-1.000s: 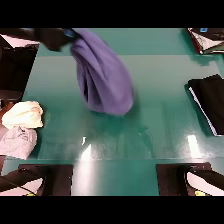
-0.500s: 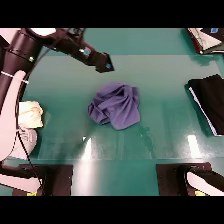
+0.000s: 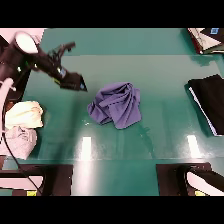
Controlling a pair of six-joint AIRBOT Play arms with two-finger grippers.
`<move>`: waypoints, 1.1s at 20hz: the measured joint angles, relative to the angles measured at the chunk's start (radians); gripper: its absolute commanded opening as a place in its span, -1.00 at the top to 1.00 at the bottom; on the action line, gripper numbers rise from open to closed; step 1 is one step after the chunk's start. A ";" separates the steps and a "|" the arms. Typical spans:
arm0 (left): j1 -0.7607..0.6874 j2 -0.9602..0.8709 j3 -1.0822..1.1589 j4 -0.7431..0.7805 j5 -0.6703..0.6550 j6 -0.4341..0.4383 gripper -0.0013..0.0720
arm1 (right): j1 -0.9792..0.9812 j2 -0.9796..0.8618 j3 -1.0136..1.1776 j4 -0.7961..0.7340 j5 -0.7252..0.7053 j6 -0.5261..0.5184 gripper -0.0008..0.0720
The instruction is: Fold the shirts.
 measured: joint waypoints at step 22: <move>-0.085 0.048 -0.462 -0.251 0.423 0.121 0.88 | 0.054 0.027 -0.231 0.003 0.093 -0.001 0.83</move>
